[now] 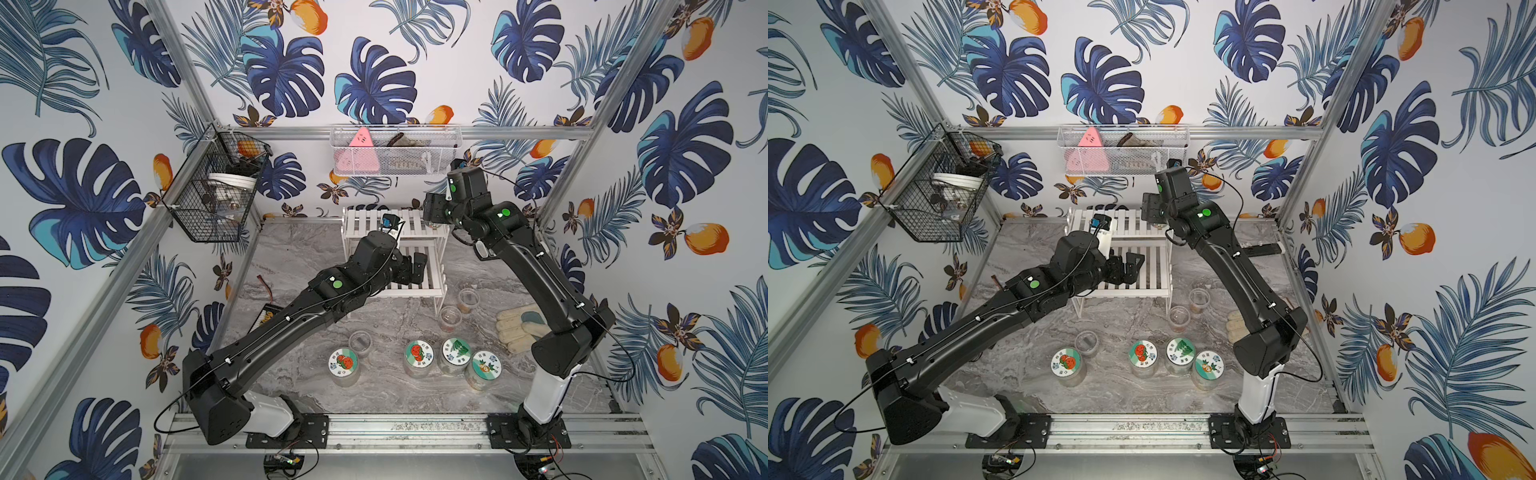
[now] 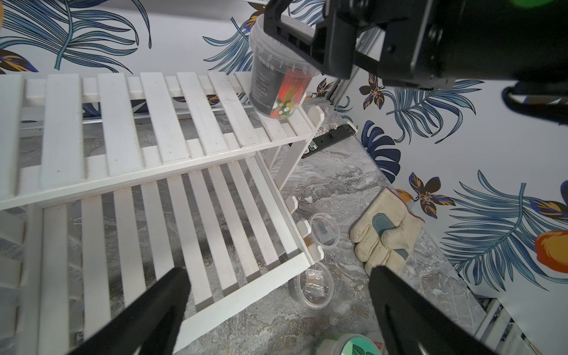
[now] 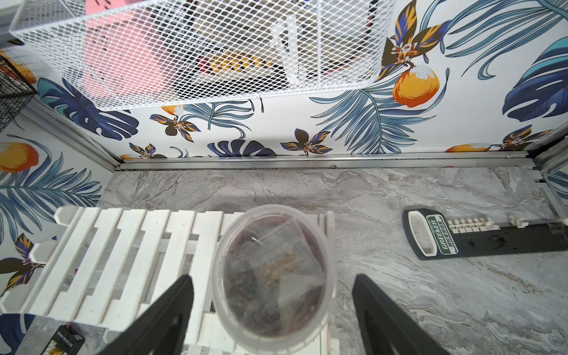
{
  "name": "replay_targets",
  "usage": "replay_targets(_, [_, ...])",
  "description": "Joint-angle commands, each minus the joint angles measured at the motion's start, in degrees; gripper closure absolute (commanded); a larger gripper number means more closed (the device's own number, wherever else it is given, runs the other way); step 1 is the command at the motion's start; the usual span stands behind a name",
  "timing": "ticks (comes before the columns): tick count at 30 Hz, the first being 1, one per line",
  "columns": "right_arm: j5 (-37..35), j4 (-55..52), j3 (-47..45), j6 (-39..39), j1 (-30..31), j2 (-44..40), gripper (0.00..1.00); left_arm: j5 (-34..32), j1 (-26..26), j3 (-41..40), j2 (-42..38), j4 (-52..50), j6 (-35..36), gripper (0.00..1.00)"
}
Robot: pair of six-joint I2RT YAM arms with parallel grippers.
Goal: Place the seed container on the shelf
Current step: Place the seed jar on the shelf.
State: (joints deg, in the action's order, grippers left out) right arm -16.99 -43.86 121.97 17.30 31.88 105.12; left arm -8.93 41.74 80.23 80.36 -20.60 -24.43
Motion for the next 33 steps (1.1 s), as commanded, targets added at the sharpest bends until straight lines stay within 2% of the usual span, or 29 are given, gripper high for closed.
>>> replay_targets(1, [1.0,-0.47,-0.3,-0.6,0.11,-1.35,0.14,1.6,-0.16,0.46,0.25,0.17,0.51,0.01])
replay_targets(15, [3.72,-1.63,-1.53,-1.12,0.03,-4.06,0.17,4.45,-0.12,0.72,1.37,1.08,-0.81,0.01])
replay_targets(18, [4.29,-1.17,-3.83,-1.46,-0.06,-7.17,0.17,4.96,0.18,0.5,1.64,1.26,-1.11,0.01])
replay_targets(22, [5.98,-0.02,-11.86,-1.43,-1.58,-13.76,0.16,4.66,2.51,-0.63,1.62,2.29,-0.54,0.01])
replay_targets(24, [10.23,0.97,-18.03,-0.52,-4.52,-17.73,0.16,3.68,4.54,-0.9,2.08,2.17,0.25,0.01])
replay_targets(28, [21.11,3.47,-33.0,1.94,-15.62,-25.51,0.16,1.54,8.57,-2.7,3.56,2.41,1.2,0.01])
replay_targets(33, [26.5,3.3,-45.68,1.61,-23.52,-30.63,0.15,0.27,12.05,-4.84,5.97,4.44,0.06,0.01])
